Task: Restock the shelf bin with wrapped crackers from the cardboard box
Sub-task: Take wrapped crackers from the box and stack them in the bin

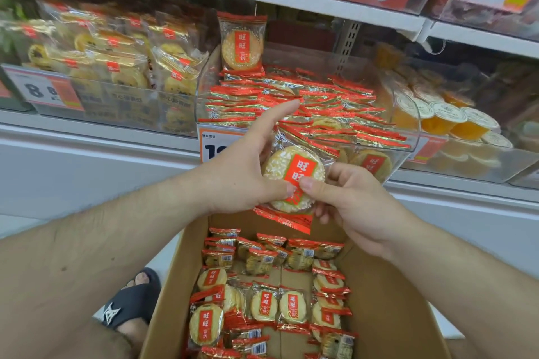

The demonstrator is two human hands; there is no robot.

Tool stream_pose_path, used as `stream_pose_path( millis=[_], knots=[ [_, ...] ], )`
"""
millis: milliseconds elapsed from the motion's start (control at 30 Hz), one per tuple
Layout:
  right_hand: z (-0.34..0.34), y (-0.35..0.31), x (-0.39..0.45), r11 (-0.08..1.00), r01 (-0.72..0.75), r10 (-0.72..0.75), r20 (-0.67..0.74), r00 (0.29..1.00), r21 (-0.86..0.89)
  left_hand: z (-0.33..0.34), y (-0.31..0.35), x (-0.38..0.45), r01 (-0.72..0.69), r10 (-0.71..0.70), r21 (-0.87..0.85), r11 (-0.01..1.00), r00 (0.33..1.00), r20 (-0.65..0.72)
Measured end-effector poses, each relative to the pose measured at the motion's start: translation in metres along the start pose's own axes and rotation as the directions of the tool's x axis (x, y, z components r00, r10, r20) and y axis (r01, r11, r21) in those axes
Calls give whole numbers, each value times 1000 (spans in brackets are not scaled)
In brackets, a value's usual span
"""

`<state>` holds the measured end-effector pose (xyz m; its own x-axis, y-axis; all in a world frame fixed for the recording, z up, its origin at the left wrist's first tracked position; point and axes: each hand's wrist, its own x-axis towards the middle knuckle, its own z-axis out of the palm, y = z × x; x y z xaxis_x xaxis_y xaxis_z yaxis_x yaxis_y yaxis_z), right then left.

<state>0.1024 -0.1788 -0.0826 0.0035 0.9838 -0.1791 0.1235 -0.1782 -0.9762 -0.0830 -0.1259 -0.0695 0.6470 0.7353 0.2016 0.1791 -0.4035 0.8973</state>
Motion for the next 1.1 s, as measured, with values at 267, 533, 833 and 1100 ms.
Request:
stream_pose_path(
  millis=[267,533,833,1100],
  knots=[
    [-9,-75,40,960,245,-270,-233,934,-132,-42,-1,8,118,160,369,922,752,-640],
    [15,-110,147,848,318,-447,-250,859,-424,-34,-34,17,366,-41,390,845,772,-634],
    [39,-103,219,864,255,-362,-185,914,-434,-31,-43,20,238,18,284,929,737,-676],
    [50,-101,237,801,62,-335,-361,870,-595,-29,-42,21,222,11,237,946,707,-707]
  ],
)
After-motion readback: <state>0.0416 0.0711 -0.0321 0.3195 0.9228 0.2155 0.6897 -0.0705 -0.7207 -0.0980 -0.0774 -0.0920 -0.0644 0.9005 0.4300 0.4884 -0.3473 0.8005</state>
